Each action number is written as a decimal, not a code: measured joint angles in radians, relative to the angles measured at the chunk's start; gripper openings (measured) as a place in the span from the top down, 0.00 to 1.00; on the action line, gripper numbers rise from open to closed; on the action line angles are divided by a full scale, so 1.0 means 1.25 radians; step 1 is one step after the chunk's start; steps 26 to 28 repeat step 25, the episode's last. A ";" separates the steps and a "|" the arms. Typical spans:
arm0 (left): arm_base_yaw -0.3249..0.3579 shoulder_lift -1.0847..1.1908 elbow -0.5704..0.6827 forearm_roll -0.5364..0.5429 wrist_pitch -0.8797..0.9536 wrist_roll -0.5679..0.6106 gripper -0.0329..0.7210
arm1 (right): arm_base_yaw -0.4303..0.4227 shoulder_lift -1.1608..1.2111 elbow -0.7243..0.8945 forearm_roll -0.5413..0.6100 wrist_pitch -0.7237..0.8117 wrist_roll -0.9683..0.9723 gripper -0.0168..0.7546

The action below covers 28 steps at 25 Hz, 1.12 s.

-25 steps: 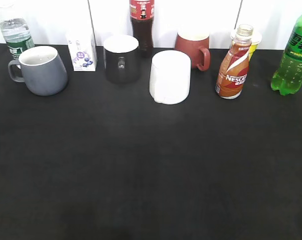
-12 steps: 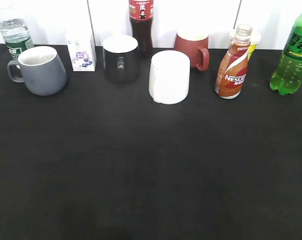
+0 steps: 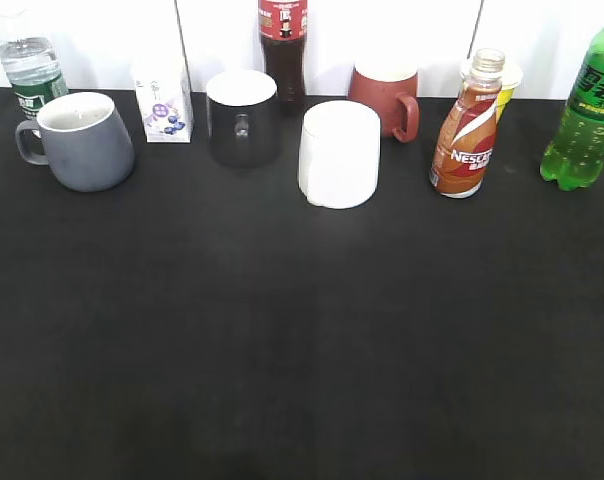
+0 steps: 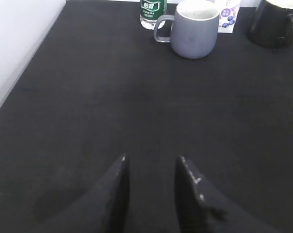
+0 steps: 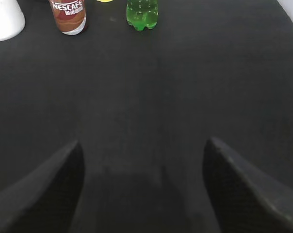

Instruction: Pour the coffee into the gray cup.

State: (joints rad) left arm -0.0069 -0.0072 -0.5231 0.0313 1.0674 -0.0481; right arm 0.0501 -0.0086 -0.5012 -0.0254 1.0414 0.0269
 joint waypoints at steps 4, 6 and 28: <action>0.000 0.000 0.000 0.000 0.000 0.000 0.63 | 0.000 0.000 0.000 0.000 0.000 -0.001 0.21; 0.000 0.000 0.000 0.000 0.000 0.000 0.63 | 0.000 0.000 0.000 0.000 0.000 -0.001 0.21; 0.000 0.000 0.000 0.000 0.000 0.000 0.63 | 0.000 0.000 0.000 0.001 0.000 -0.001 0.21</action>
